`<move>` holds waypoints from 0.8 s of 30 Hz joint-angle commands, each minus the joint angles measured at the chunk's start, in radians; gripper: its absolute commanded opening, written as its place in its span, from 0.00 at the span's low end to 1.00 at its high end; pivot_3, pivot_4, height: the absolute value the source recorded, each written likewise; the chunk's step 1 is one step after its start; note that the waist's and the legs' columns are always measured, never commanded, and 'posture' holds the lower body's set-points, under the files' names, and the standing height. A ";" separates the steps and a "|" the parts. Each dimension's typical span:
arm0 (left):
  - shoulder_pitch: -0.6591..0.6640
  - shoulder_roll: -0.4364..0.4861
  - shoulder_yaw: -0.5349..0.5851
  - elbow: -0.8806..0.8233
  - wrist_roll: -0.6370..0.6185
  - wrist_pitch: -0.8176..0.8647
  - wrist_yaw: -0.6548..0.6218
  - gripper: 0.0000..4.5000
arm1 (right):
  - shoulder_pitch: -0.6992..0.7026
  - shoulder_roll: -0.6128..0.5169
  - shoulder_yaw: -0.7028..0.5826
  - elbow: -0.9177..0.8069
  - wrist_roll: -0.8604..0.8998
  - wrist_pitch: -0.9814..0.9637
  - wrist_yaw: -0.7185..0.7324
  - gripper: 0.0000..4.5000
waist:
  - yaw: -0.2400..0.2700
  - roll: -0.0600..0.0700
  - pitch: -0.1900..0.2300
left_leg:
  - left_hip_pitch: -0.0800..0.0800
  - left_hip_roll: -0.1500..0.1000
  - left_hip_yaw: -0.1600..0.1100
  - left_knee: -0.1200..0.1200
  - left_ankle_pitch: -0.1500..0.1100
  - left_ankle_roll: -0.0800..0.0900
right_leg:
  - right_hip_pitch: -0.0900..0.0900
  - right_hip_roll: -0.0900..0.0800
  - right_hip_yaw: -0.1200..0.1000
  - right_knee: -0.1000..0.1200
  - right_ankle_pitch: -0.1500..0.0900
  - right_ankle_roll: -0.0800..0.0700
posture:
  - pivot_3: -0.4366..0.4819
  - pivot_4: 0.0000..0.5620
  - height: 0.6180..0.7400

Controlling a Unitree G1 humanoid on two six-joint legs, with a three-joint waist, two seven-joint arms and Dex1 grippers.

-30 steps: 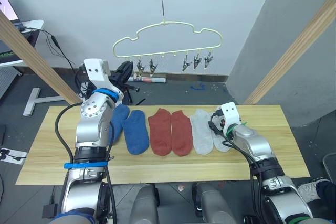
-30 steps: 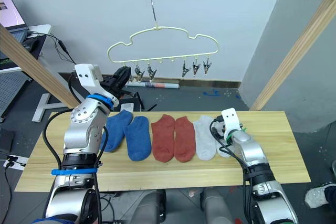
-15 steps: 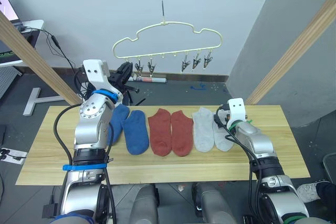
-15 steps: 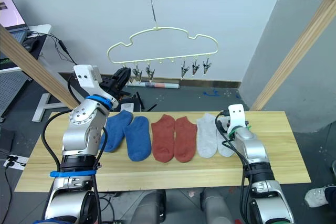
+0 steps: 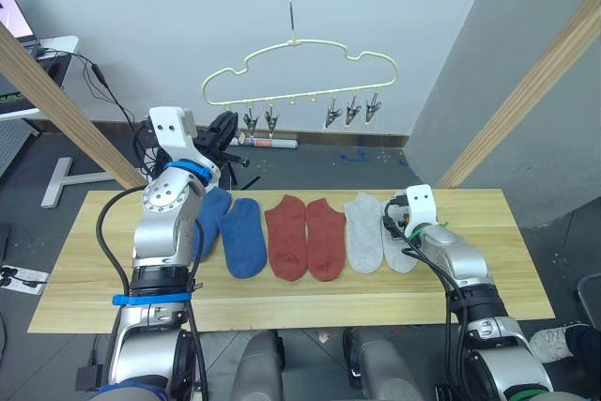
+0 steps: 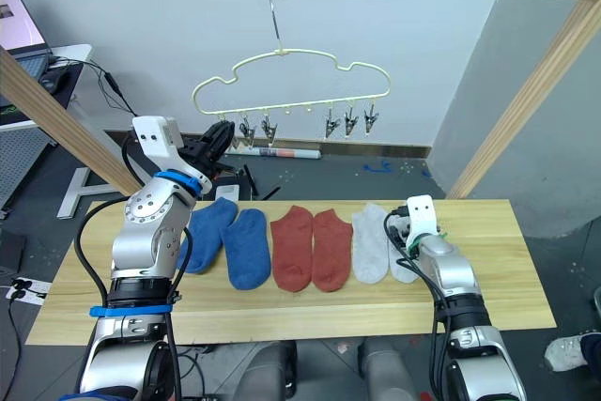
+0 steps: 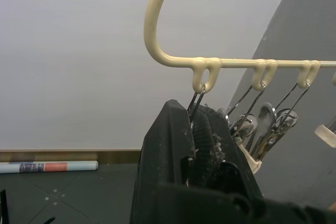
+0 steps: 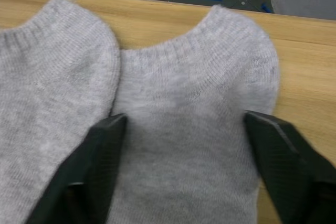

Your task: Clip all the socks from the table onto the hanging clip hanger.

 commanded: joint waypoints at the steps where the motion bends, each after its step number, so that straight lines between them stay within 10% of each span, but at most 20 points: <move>1: -0.003 0.015 0.013 -0.031 -0.001 -0.002 0.004 0.00 | 0.034 -0.041 0.029 0.001 -0.033 -0.008 0.043 0.49 | 0.000 0.000 0.000 | 0.000 0.000 0.000 0.000 0.000 0.000 | 0.000 0.000 0.000 0.000 0.000 0.000 | 0.41 0.49 1.00; 7: 0.005 0.019 0.021 -0.039 -0.010 0.010 0.004 0.00 | 0.083 -0.107 0.073 -0.075 -0.047 -0.102 0.147 0.00 | 0.002 0.000 0.000 | 0.000 0.000 0.000 0.000 0.000 0.000 | 0.000 0.000 0.000 0.000 0.000 0.000 | 0.42 0.49 1.00; 14: 0.029 0.028 0.084 -0.085 -0.111 0.134 -0.003 0.00 | 0.083 -0.214 0.221 -0.327 -0.048 -0.306 0.440 0.00 | -0.012 0.000 0.000 | 0.000 0.000 0.000 0.000 0.000 0.000 | -0.001 0.001 0.000 0.000 0.000 0.000 | 0.44 0.48 1.00; 24: 0.048 -0.013 0.322 -0.243 -0.611 0.618 0.140 0.00 | -0.123 0.003 0.375 -0.333 -0.043 -0.310 0.547 0.00 | -0.015 0.000 0.000 | 0.000 0.001 -0.002 0.000 0.000 0.000 | 0.000 0.001 -0.001 0.001 0.000 0.000 | 0.48 0.43 1.00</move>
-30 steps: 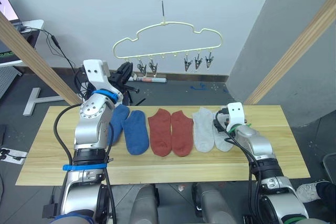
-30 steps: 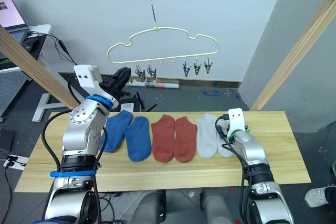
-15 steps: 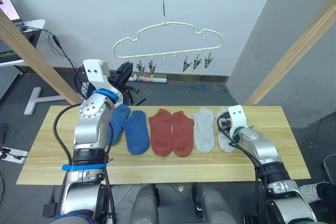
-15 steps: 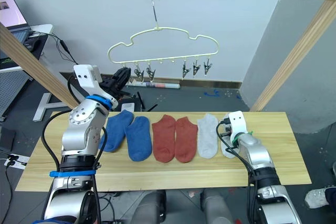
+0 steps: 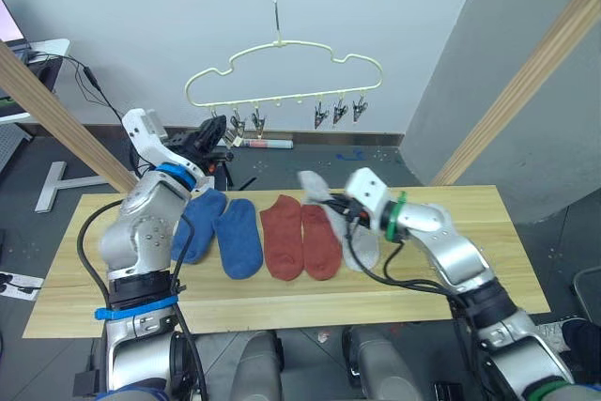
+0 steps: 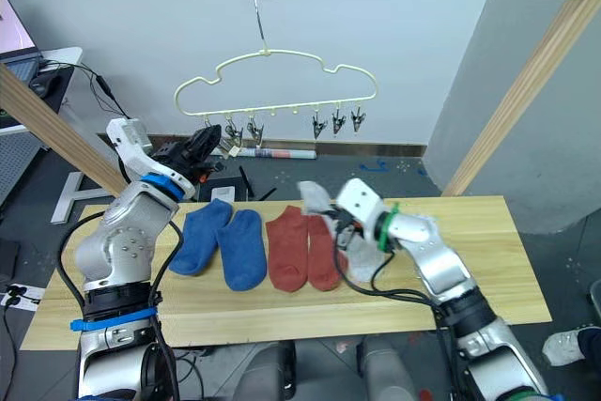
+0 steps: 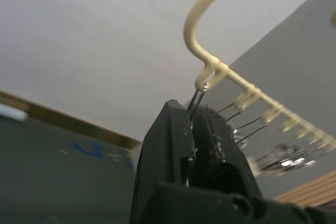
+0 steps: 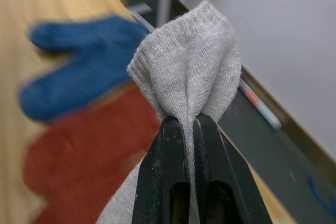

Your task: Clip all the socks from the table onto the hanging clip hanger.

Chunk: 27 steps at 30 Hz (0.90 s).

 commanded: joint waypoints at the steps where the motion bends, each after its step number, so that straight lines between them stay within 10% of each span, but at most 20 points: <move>1: 0.023 0.012 0.081 -0.054 -0.148 0.123 0.058 0.00 | -0.055 0.077 0.010 0.039 0.002 -0.007 -0.021 0.00 | 0.002 0.000 0.000 | 0.000 0.000 0.000 0.000 0.000 0.000 | 0.000 0.000 0.000 0.000 0.000 0.000 | 0.48 0.43 1.00; 23: 0.065 0.043 0.055 -0.154 -0.326 0.196 0.156 0.00 | -0.218 0.220 0.010 0.195 -0.032 -0.113 -0.037 0.00 | 0.025 0.000 0.000 | 0.000 0.000 0.000 0.000 0.000 -0.001 | 0.000 0.000 0.000 0.000 0.003 -0.004 | 0.49 0.44 1.00; 27: 0.068 0.044 0.055 -0.159 -0.356 0.193 0.139 0.28 | -0.212 0.220 0.011 0.191 -0.031 -0.110 -0.038 0.00 | 0.027 0.000 0.000 | 0.000 0.000 0.000 0.000 0.000 -0.001 | 0.000 0.000 0.000 0.000 0.003 -0.005 | 0.49 0.45 1.00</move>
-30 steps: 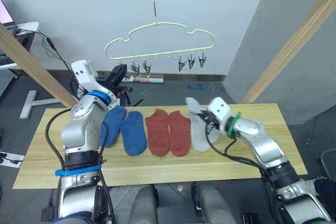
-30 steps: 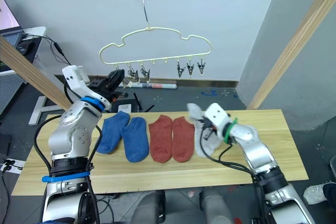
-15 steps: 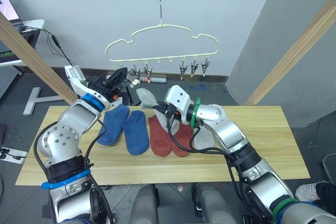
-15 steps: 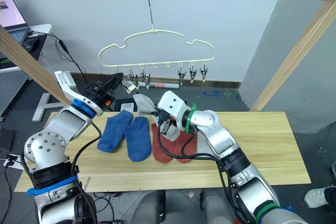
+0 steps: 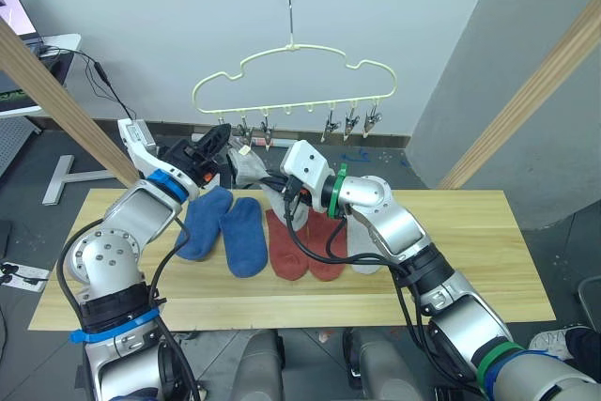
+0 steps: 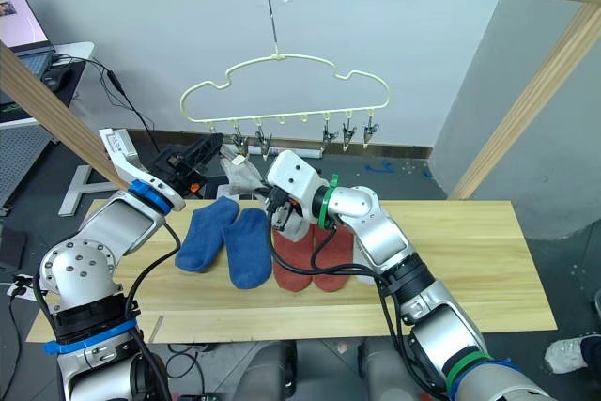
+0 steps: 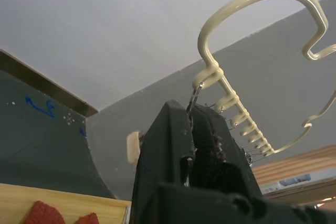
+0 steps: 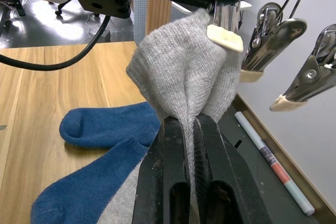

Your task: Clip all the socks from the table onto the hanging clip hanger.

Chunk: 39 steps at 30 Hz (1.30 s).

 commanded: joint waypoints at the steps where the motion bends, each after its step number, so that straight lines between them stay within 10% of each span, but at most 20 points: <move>1: 0.008 0.016 0.002 -0.036 -0.028 -0.007 -0.013 0.36 | -0.007 0.012 -0.010 -0.031 -0.001 -0.019 -0.003 0.00 | 0.002 0.000 0.000 | 0.000 0.000 0.000 0.000 0.000 0.000 | 0.000 0.000 0.000 0.000 0.000 0.000 | 0.49 0.45 1.00; 7: 0.018 0.027 0.006 -0.037 -0.031 -0.011 -0.005 0.79 | 0.003 0.025 -0.012 -0.050 0.020 0.010 0.002 0.00 | 0.005 0.000 0.000 | 0.000 0.000 0.000 0.000 0.000 0.000 | 0.000 0.000 0.000 0.000 0.000 0.000 | 0.49 0.44 1.00; 11: 0.024 0.051 0.008 -0.039 -0.010 -0.027 -0.018 0.79 | 0.018 0.075 -0.042 -0.094 0.100 0.134 0.011 0.00 | 0.006 0.000 0.000 | 0.000 0.000 0.000 0.000 0.000 0.000 | 0.000 0.000 0.000 0.000 0.000 0.000 | 0.49 0.44 1.00; 23: 0.215 0.130 -0.088 -0.150 0.228 -0.178 -0.127 0.80 | 0.056 0.024 -0.041 -0.184 0.141 0.271 0.037 0.97 | 0.018 0.000 0.000 | 0.000 0.000 0.001 -0.002 0.000 0.000 | -0.001 -0.001 0.000 -0.001 0.000 -0.001 | 0.48 0.44 1.00; 32: 0.220 0.109 -0.317 -0.192 0.479 -0.367 -0.221 0.80 | 0.118 -0.147 -0.115 -0.321 0.176 0.311 0.076 0.99 | 0.025 0.000 0.000 | -0.001 -0.001 0.002 -0.002 0.000 0.000 | -0.002 -0.002 0.001 -0.002 -0.001 -0.001 | 0.48 0.45 1.00; 39: 0.142 0.036 -0.406 -0.099 0.636 -0.491 -0.209 0.55 | 0.102 -0.241 -0.211 -0.402 0.228 0.343 0.085 1.00 | 0.019 0.000 0.000 | -0.001 -0.001 0.001 -0.003 0.000 0.000 | -0.002 -0.001 0.000 -0.002 -0.001 0.000 | 0.44 0.46 1.00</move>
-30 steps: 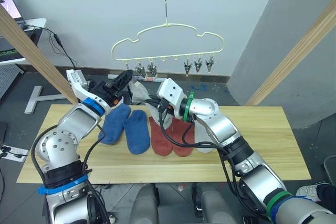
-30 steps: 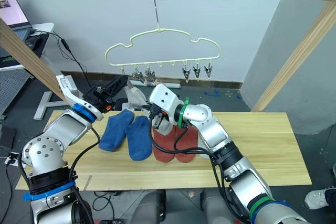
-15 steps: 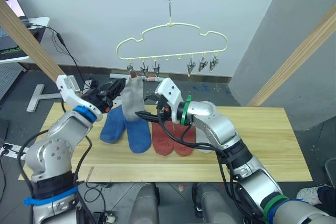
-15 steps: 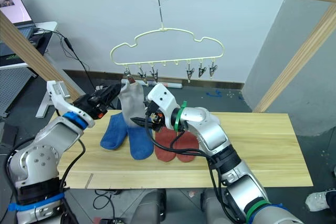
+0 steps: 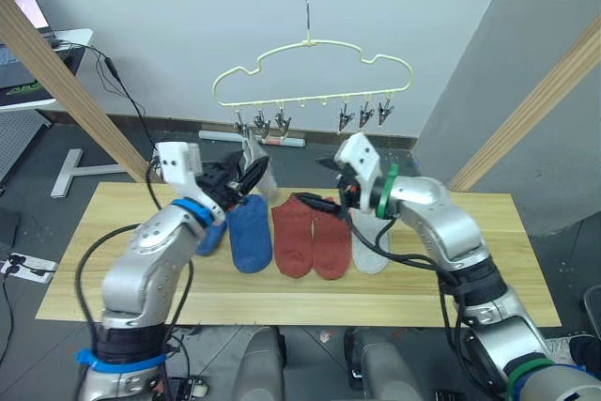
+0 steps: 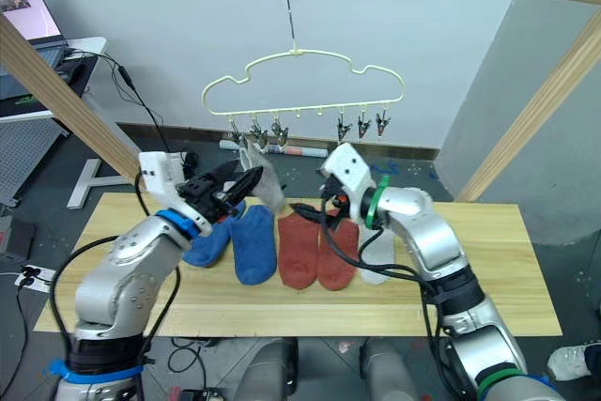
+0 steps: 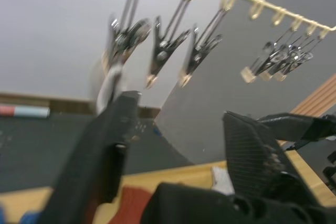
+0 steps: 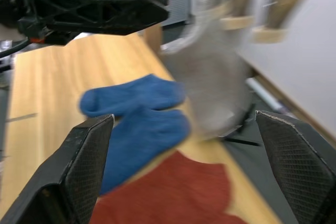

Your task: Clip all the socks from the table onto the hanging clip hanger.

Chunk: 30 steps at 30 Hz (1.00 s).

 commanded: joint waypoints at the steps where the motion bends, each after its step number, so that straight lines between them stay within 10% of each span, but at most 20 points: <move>1: -0.038 -0.024 -0.018 0.028 0.075 -0.071 0.013 0.55 | -0.020 -0.014 -0.055 -0.086 0.059 0.011 0.010 1.00 | -0.005 0.000 0.000 | 0.000 0.000 0.000 0.000 0.000 0.000 | 0.000 0.000 0.000 0.000 0.000 0.000 | 0.43 0.46 1.00; 30: -0.200 -0.129 -0.010 0.254 0.287 -0.287 0.065 0.44 | -0.054 -0.041 -0.126 -0.251 0.222 0.084 -0.041 1.00 | -0.020 0.000 0.000 | -0.001 0.000 -0.001 0.002 0.000 0.000 | 0.000 0.000 -0.001 0.001 0.000 0.000 | 0.37 0.44 1.00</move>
